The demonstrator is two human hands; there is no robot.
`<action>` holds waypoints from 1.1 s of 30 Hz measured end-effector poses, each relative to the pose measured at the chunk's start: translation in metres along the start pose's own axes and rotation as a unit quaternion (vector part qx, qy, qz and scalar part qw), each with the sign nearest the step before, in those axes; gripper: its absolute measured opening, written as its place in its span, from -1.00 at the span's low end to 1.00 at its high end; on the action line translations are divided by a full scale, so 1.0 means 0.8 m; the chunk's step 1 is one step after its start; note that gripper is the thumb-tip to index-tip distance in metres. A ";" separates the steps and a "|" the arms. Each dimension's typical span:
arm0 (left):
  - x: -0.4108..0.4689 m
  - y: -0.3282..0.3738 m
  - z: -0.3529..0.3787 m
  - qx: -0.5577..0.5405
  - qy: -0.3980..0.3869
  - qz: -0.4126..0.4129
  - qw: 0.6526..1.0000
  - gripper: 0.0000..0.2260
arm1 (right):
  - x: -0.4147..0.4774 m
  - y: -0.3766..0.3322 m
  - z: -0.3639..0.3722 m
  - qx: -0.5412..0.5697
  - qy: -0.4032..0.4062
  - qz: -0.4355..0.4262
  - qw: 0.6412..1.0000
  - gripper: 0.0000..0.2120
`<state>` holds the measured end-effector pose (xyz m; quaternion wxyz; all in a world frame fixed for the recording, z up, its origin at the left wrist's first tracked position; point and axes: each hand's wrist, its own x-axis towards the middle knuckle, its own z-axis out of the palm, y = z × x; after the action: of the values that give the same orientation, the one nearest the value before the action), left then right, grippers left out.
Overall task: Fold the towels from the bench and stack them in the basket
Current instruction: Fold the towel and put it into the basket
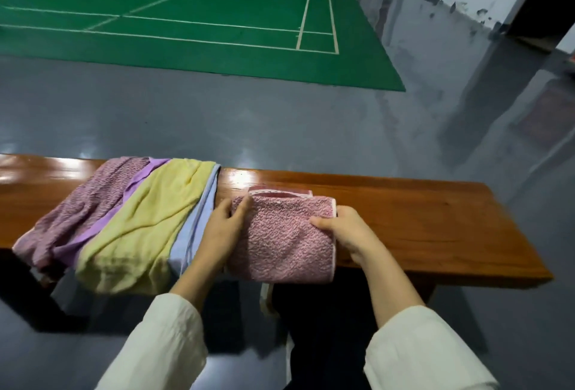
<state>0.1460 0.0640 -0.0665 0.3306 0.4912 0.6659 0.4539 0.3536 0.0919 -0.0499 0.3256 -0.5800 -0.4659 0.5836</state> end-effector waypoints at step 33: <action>0.086 -0.040 0.032 0.188 -0.134 -0.168 0.958 -0.56 | 0.098 0.033 0.016 -0.200 0.103 0.128 0.966 -0.54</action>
<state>0.1370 0.1337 -0.1056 0.3903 0.4814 0.7618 0.1886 0.3365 0.1527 -0.1045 0.1716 -0.7450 -0.4591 0.4525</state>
